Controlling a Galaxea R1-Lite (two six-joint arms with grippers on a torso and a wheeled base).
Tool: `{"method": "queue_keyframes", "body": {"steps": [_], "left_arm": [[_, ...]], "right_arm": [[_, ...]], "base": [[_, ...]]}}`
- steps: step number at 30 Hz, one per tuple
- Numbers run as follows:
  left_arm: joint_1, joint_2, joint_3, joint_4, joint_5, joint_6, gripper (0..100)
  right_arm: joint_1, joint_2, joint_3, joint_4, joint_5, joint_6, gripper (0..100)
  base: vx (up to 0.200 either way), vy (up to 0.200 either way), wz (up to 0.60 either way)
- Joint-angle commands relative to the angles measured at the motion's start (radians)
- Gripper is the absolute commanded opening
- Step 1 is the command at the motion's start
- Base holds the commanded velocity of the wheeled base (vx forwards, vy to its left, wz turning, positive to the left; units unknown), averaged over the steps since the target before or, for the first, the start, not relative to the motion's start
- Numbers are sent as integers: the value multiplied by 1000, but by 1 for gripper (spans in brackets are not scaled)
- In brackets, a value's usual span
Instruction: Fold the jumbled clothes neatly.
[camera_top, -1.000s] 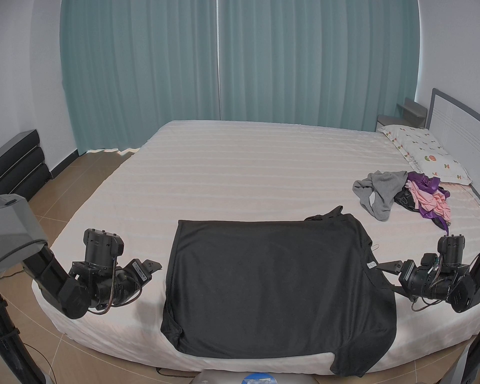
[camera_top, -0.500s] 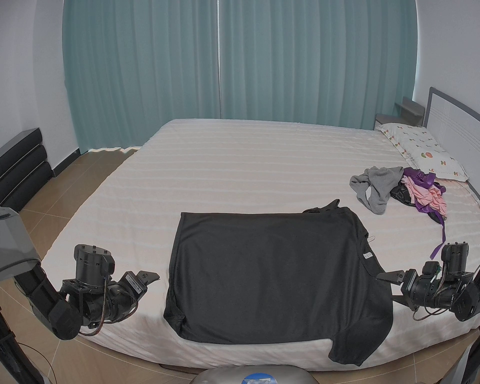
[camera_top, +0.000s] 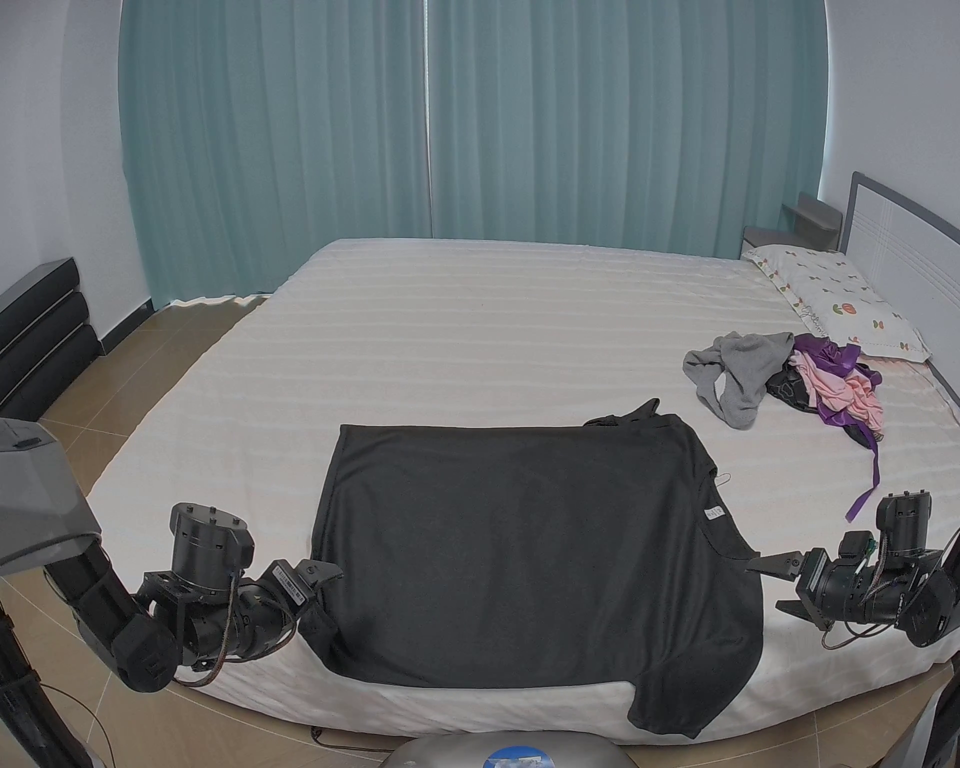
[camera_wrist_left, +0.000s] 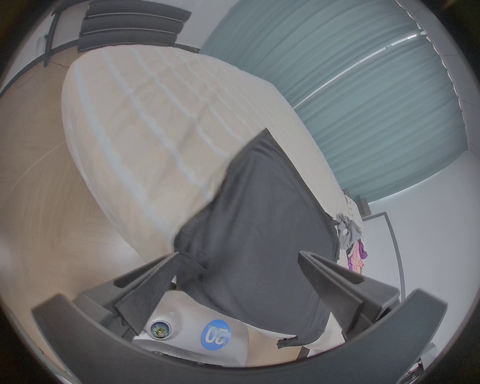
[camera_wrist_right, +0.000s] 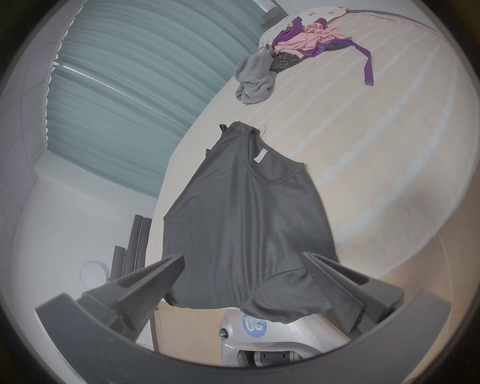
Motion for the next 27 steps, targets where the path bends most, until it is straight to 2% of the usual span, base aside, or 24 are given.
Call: {"method": "queue_keyframes", "body": {"steps": [1,4,8,13,16,21,23,26,27], "left_arm": [[-40,30,-19,-2,3,-26,100],[-68,56,-43,-2,0,-60,100],[-80,137,-85,-7,20,-54,100],[-78,256,-89,-129,80,-35,100],[-77,266,-88,-145,87,-20,100],[-52,272,-79,-143,89,-12,100],[-43,262,-36,-145,107,-9,100],[-20,249,-2,-148,129,14,100],[11,246,16,-149,135,40,100]], "right_arm": [[21,11,3,0,-1,-1,100],[35,19,7,0,-8,-1,100],[38,22,9,0,-13,-1,100],[38,22,10,0,-14,-1,100],[38,22,10,0,-14,-1,100],[38,22,12,0,-14,-1,100],[38,22,12,0,-14,-1,100],[38,22,13,0,-14,-1,100],[38,22,15,0,-13,-3,100]], "base": [[0,0,0],[0,0,0],[0,0,0],[0,0,0],[0,0,0],[0,0,0],[0,0,0],[0,0,0],[0,0,0]]}}
